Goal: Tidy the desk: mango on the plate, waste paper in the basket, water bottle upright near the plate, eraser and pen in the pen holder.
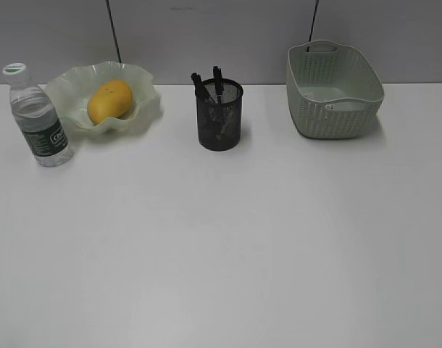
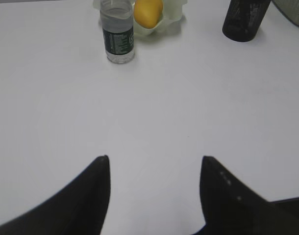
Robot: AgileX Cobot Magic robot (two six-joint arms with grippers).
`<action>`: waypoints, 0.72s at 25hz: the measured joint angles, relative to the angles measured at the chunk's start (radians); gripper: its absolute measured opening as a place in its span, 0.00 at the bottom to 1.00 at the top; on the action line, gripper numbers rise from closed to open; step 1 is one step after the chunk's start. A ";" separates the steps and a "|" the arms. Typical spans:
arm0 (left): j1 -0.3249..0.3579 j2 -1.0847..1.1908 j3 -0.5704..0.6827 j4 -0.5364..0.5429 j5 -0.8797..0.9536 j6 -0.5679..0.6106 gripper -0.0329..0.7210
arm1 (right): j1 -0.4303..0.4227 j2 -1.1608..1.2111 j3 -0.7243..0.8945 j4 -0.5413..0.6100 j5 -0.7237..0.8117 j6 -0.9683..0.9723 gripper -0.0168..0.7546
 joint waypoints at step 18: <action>0.178 -0.066 0.001 0.000 -0.003 0.000 0.63 | -0.177 -0.029 0.000 0.001 -0.005 -0.002 0.64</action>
